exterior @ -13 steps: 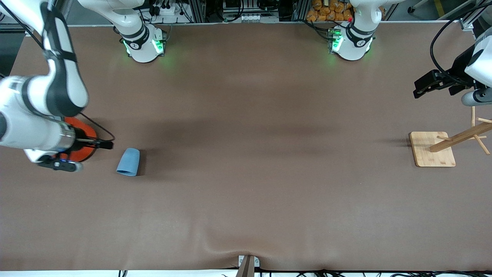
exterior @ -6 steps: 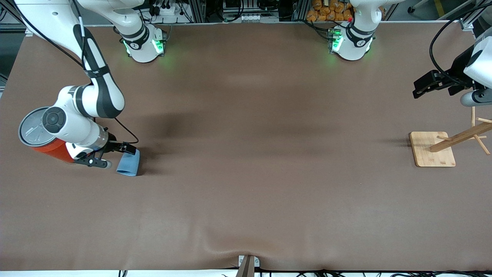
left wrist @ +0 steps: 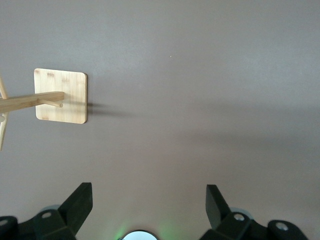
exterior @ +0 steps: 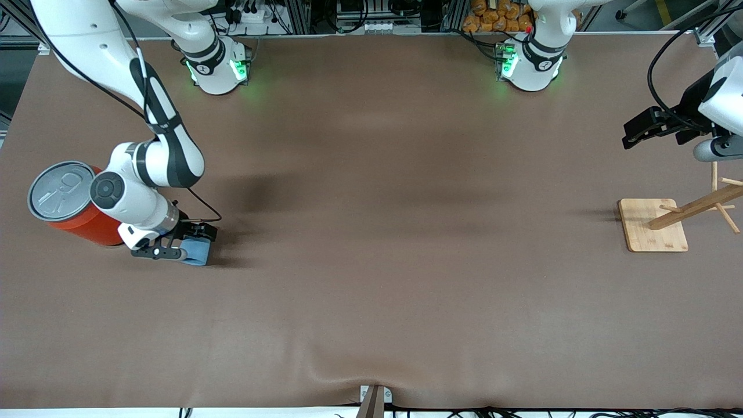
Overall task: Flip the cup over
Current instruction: 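Reach the right gripper down to the lying blue cup, then grasp the blue cup with the right gripper and lift it, then carry the blue cup toward the table middle with the right gripper, then set the cup down with the right gripper while the left gripper approaches, then grasp the lying blue cup by its base with the left gripper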
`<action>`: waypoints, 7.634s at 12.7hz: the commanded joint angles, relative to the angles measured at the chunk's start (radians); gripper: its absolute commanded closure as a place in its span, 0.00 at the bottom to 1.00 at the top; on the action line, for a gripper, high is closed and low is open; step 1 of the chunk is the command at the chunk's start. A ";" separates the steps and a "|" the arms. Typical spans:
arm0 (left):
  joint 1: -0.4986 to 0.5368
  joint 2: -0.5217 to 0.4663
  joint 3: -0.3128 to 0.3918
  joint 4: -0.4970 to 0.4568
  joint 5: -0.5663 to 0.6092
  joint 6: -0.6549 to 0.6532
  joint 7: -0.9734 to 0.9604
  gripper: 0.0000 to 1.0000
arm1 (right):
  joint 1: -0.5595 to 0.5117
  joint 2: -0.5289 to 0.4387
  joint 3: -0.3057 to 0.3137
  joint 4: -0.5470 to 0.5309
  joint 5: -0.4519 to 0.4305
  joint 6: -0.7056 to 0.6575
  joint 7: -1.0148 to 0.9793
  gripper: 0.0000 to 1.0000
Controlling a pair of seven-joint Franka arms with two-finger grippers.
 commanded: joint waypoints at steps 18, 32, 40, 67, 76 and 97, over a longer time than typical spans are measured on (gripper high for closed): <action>0.011 0.002 0.002 0.010 0.010 0.014 0.021 0.00 | 0.170 0.103 0.336 0.458 -0.077 -0.326 -0.277 1.00; 0.024 0.003 0.002 -0.013 0.008 0.031 0.021 0.00 | 0.540 0.382 0.409 0.676 -0.500 -0.157 -0.389 1.00; 0.015 0.054 -0.006 -0.021 0.002 0.069 0.021 0.00 | 0.568 0.416 0.404 0.660 -0.560 -0.183 -0.340 0.99; -0.015 0.173 -0.033 -0.327 -0.370 0.397 0.013 0.00 | -0.067 0.023 0.520 0.830 -0.288 -0.842 -0.120 0.00; -0.046 0.339 -0.147 -0.467 -0.717 0.701 0.082 0.00 | -0.175 -0.070 0.228 0.960 -0.154 -0.953 0.107 0.00; -0.170 0.566 -0.159 -0.614 -1.501 0.817 1.030 0.40 | -0.156 -0.454 -0.004 0.472 -0.077 -0.881 0.180 0.00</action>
